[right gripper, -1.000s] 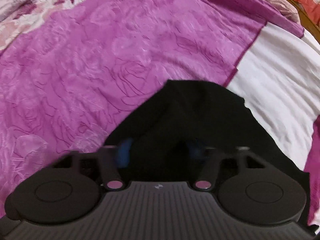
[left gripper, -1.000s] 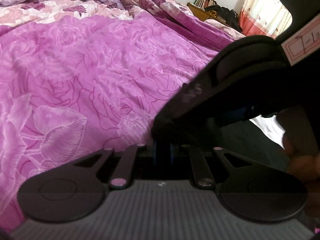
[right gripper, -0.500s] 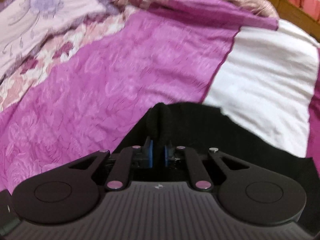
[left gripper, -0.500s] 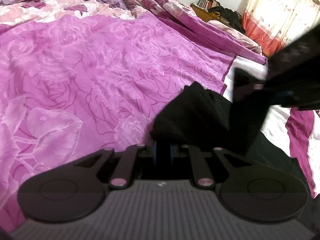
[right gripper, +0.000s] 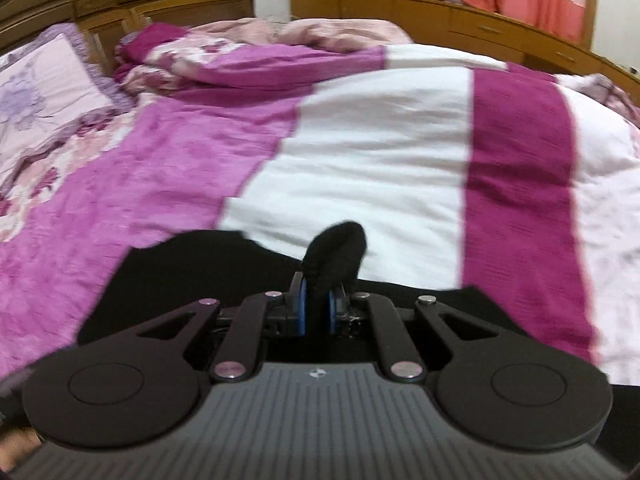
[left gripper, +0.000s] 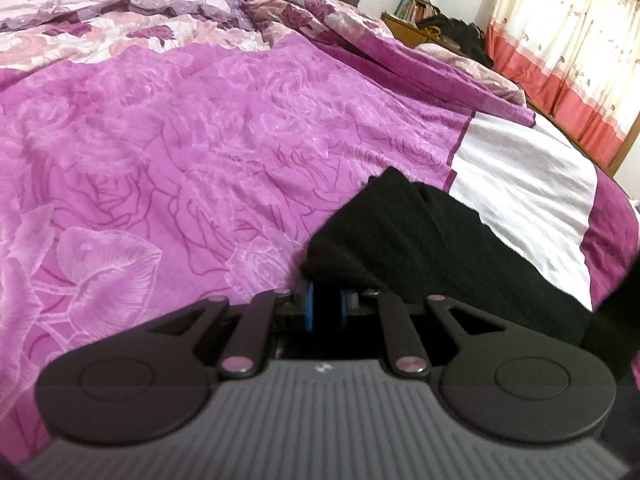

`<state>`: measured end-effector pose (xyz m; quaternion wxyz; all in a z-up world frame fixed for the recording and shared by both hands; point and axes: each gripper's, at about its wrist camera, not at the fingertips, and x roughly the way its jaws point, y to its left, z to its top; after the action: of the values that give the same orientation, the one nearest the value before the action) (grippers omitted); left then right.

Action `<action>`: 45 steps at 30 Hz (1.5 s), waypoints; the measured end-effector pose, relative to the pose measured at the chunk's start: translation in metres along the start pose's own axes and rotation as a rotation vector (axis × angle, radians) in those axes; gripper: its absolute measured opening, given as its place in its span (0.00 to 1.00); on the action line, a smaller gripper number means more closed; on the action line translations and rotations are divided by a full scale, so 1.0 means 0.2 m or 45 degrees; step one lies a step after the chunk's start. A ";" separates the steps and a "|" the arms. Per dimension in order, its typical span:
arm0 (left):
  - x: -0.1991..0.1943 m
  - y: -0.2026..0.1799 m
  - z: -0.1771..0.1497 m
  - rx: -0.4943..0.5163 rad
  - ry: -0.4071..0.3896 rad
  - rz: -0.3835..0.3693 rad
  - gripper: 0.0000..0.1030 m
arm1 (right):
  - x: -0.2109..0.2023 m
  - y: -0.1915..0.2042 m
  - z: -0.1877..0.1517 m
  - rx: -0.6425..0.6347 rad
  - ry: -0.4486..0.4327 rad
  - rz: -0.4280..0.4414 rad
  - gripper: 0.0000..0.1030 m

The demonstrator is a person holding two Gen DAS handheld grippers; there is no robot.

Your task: Fold small clothes

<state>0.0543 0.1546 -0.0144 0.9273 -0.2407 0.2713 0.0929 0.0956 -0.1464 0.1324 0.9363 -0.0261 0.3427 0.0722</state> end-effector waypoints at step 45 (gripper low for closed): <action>-0.11 -0.13 -0.08 0.130 -0.023 0.050 0.30 | 0.34 -0.74 -0.53 0.432 0.109 -0.082 0.08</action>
<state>0.0366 0.1241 -0.0039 0.9388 -0.1869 0.2719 0.0994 0.1023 -0.2960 0.0082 0.9137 0.1183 0.3885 -0.0178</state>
